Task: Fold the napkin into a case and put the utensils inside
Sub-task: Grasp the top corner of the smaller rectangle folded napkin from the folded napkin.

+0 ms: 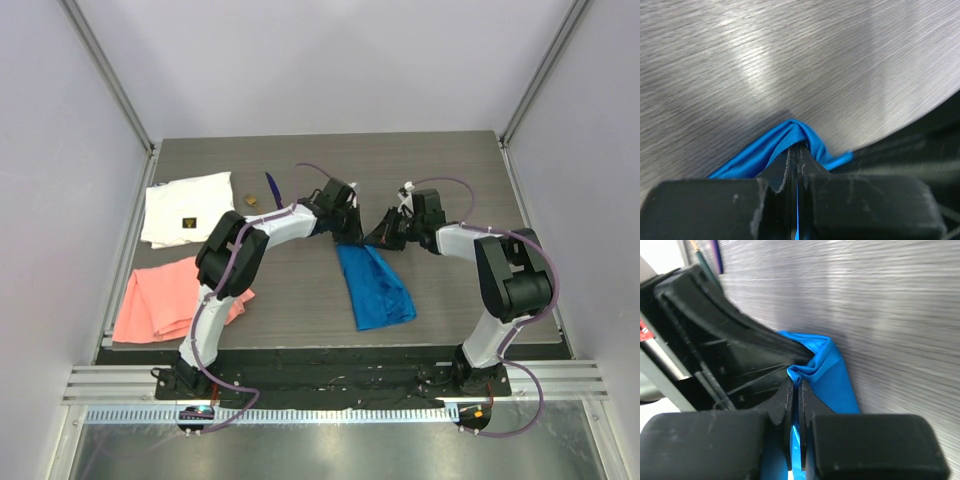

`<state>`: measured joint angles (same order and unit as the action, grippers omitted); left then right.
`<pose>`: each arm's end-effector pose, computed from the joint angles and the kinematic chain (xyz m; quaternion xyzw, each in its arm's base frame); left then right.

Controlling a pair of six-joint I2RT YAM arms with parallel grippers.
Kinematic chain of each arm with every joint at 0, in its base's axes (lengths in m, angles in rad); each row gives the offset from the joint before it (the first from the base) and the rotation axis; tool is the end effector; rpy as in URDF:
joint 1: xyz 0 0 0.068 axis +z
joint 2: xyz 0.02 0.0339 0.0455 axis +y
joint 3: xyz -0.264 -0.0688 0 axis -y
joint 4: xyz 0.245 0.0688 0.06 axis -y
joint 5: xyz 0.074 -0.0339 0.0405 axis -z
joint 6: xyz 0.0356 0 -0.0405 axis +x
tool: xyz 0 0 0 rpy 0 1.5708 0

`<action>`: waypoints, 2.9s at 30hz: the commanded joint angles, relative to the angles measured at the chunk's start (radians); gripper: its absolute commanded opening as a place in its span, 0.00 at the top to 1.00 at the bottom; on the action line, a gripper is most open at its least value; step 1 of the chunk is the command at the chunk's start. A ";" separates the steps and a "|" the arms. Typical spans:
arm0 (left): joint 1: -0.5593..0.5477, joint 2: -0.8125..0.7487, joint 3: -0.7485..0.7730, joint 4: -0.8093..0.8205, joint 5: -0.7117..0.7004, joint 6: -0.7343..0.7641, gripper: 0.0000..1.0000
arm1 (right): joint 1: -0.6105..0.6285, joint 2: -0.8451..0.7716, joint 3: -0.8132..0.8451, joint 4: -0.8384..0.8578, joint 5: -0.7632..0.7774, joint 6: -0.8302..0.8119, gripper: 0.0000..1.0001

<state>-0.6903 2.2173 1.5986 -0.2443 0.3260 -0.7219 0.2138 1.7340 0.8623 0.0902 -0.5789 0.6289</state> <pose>0.3655 -0.3166 0.1492 0.0416 0.9264 -0.3377 0.1614 0.3283 0.0912 0.1520 0.0749 0.8884 0.3911 0.2285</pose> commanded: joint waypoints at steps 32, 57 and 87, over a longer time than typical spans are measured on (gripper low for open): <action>-0.063 -0.301 -0.172 -0.128 -0.248 0.245 0.70 | 0.027 -0.054 -0.066 0.091 0.040 0.107 0.96; -0.153 -0.209 -0.143 -0.176 -0.450 0.338 0.61 | 0.058 -0.045 -0.106 0.148 0.071 0.247 0.96; -0.120 -0.202 -0.109 -0.162 -0.269 0.202 1.00 | 0.153 -0.034 -0.368 0.568 0.178 0.535 0.97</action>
<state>-0.8249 2.0468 1.4826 -0.4473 -0.0132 -0.4717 0.3573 1.7096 0.5678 0.4534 -0.4500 1.0771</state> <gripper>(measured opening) 0.011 0.078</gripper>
